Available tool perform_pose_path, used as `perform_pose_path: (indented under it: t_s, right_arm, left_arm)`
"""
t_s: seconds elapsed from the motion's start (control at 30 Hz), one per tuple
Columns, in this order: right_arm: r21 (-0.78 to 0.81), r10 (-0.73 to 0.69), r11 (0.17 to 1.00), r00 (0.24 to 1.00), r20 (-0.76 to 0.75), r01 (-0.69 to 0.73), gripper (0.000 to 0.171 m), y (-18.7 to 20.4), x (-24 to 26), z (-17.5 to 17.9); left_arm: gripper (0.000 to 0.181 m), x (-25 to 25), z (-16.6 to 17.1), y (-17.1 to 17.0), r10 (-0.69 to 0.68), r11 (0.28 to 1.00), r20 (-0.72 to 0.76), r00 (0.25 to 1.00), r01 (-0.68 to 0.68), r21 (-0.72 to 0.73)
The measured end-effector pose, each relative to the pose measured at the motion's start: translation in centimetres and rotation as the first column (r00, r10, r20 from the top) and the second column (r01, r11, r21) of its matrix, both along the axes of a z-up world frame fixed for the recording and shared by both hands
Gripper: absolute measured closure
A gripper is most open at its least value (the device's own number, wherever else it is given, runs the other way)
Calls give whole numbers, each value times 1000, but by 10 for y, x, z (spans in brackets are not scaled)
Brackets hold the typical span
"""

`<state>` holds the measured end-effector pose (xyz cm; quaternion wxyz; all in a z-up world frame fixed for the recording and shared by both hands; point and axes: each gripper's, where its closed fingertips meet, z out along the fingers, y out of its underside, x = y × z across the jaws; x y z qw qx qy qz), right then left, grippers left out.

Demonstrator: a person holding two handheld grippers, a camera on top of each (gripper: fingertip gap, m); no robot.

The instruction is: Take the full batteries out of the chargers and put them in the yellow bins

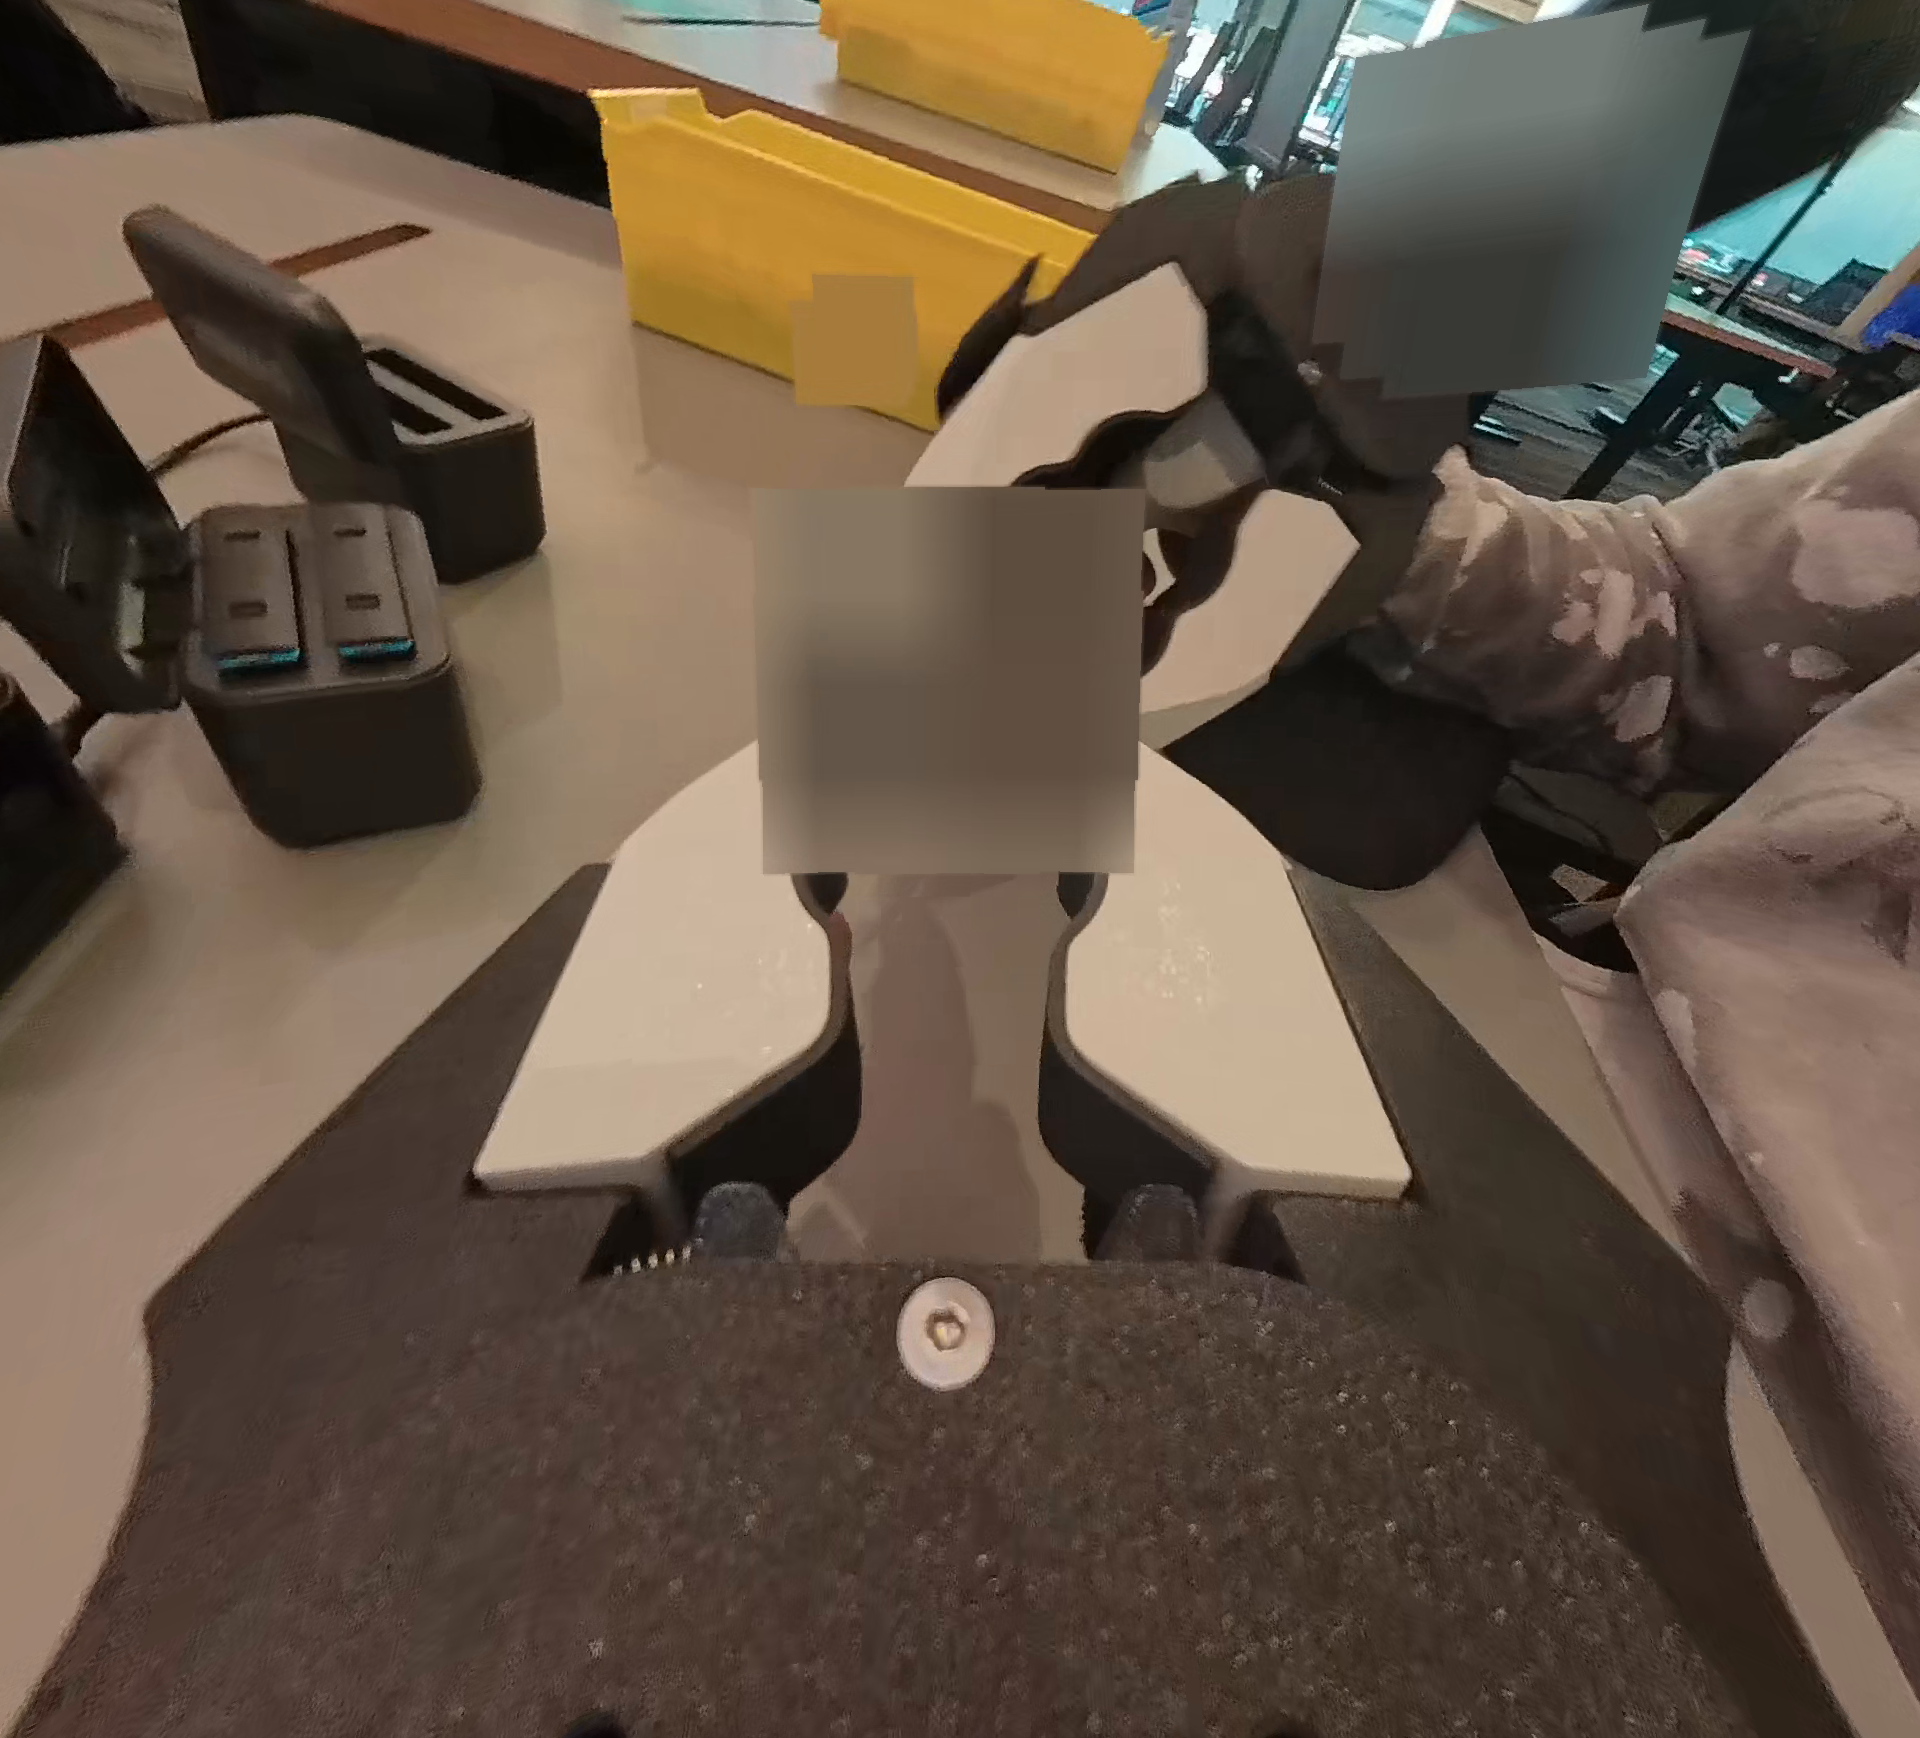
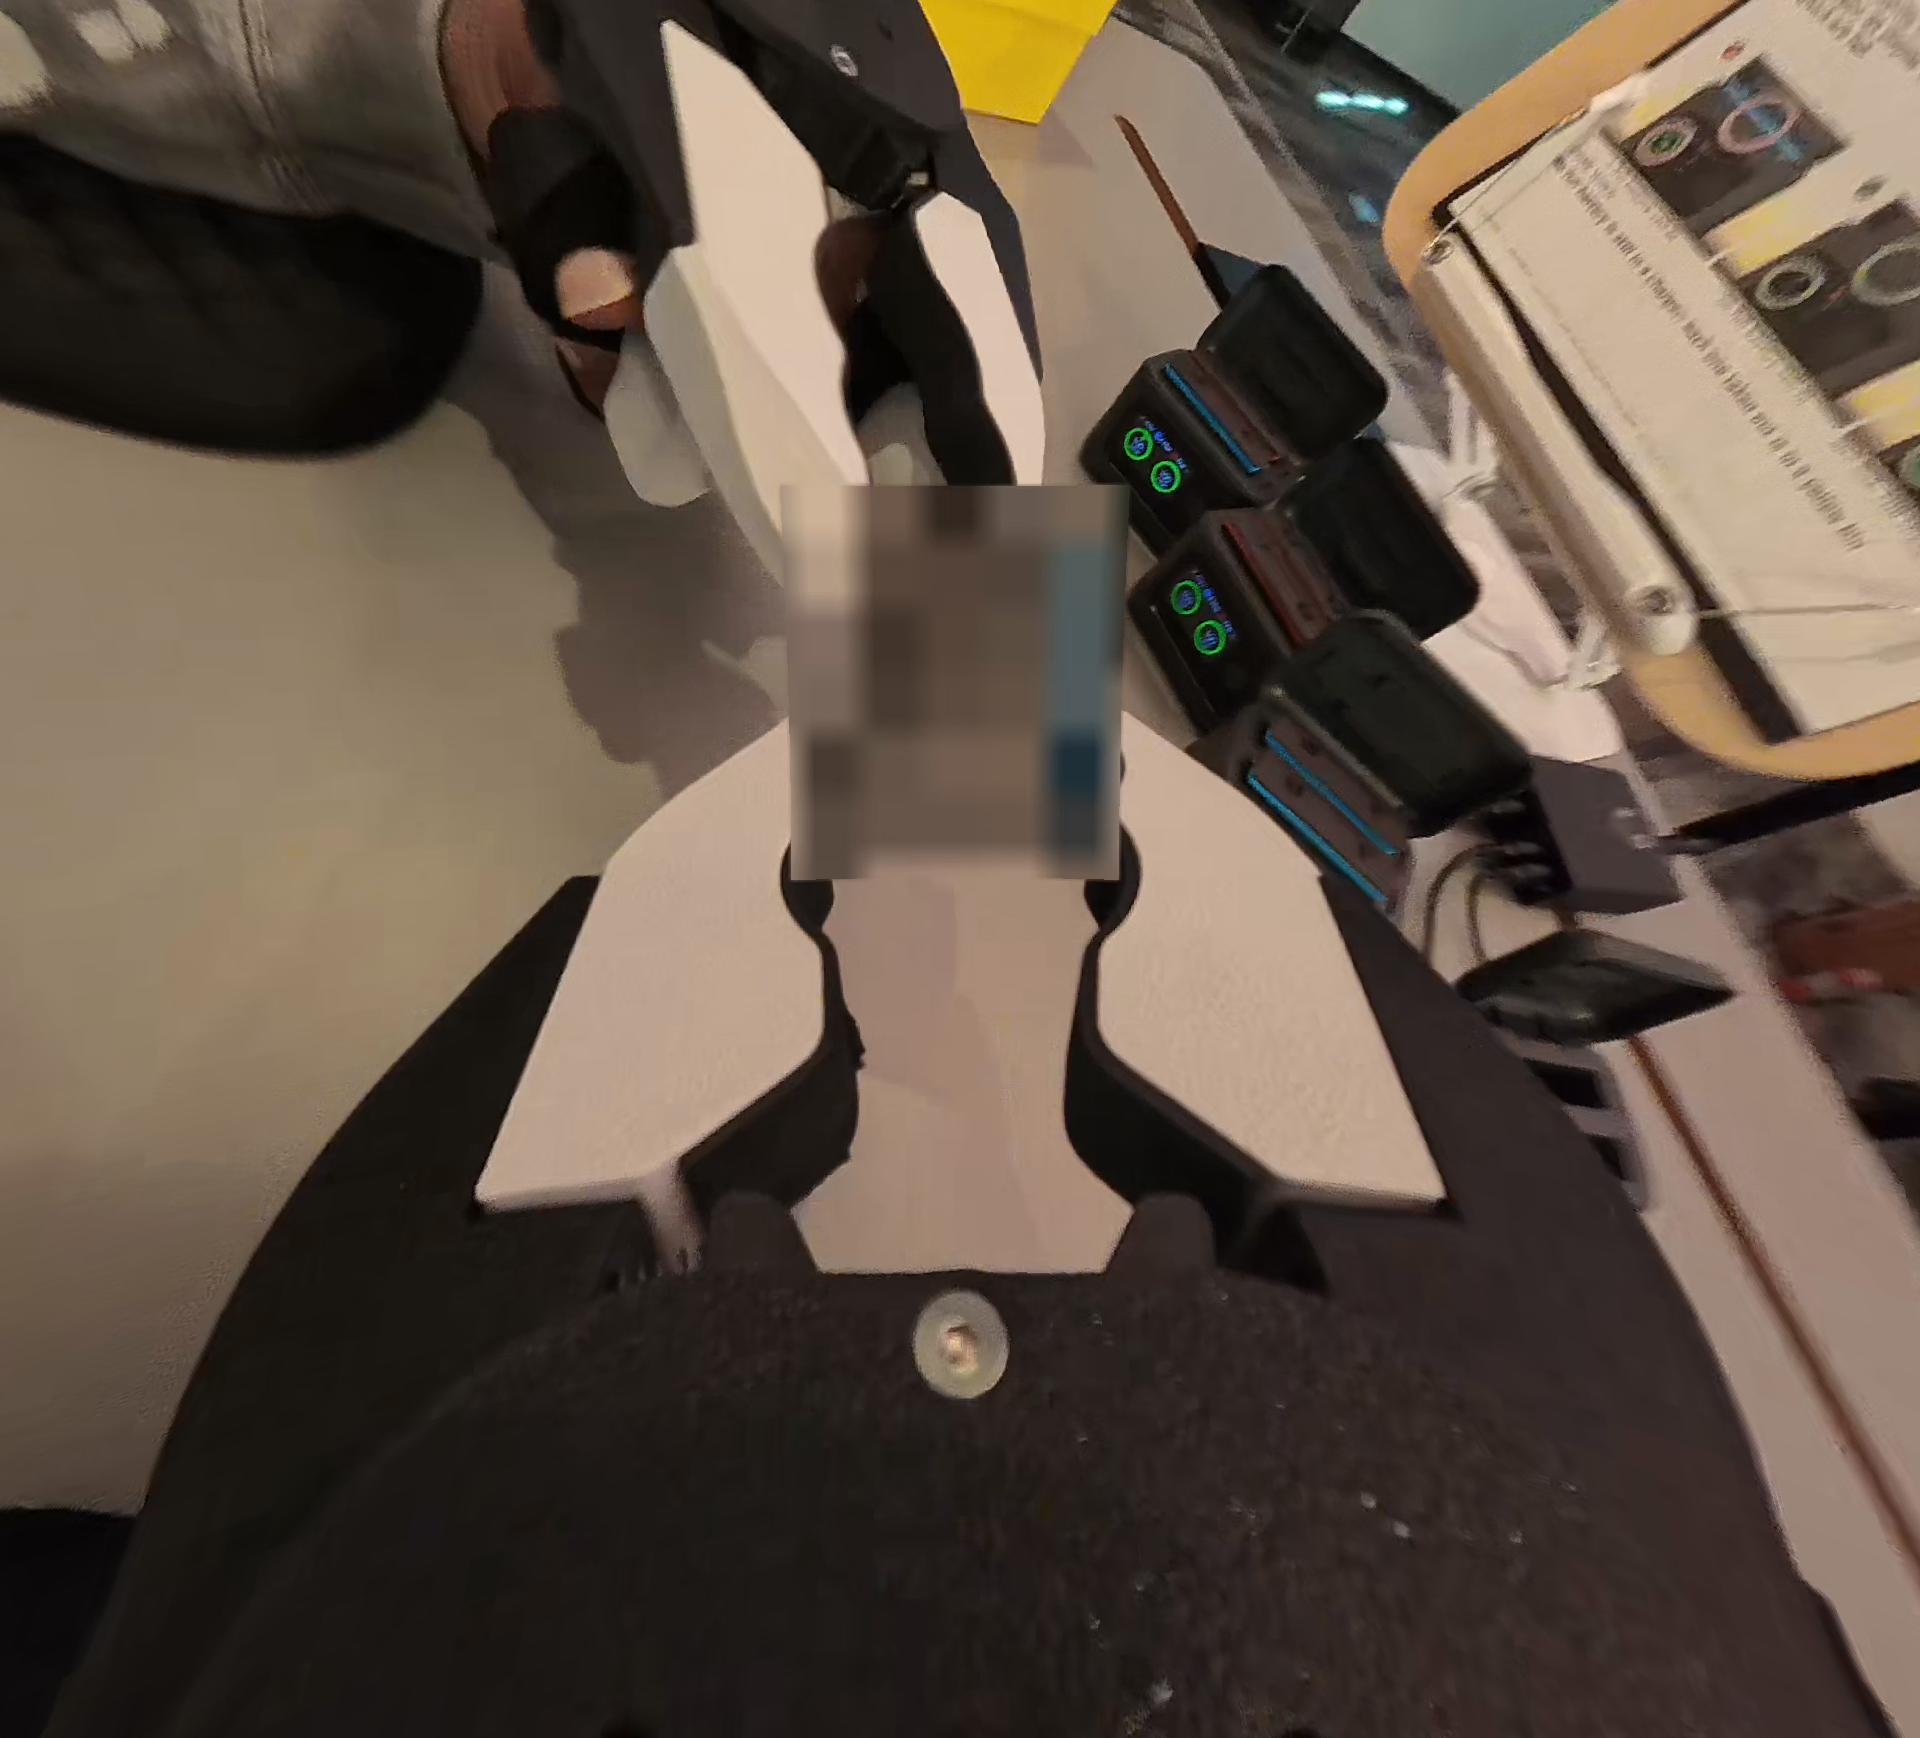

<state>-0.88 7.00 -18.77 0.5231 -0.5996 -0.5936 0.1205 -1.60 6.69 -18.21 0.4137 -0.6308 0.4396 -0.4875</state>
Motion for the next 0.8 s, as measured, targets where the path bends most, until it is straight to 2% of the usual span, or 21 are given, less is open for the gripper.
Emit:
perform_pose_path:
  t_s: [0.23, 0.3, 0.4, 0.57, 0.67, 0.8]
  right_arm:
    - [305, 24, 950, 991, 134, -64, 125, -7, -6, 0]
    - [324, 17, 944, 992, 128, -58, 126, -6, -4, 1]
    - [365, 16, 930, 996, 89, -47, 126, -5, -1, 9]
    - [491, 18, 869, 996, 87, -58, 126, -10, -5, 21]
    - [512, 23, 856, 996, 89, -66, 126, -12, -7, 22]
    - [499, 17, 865, 997, 81, -55, 126, -11, -7, 20]
  left_arm:
    - [156, -1, -11, 3, 14, 998, -42, 999, -17, -53]
    - [160, -3, -5, 3, 15, 1000, -16, 1000, -16, -23]
    - [167, -5, 15, -4, -30, 997, 109, 994, 38, -66]
    - [169, -7, 24, -12, -90, 987, 191, 977, 114, -116]
    - [170, -6, 24, -19, -127, 980, 194, 973, 152, -125]
    - [169, -5, 23, -18, -111, 992, 153, 982, 119, -43]
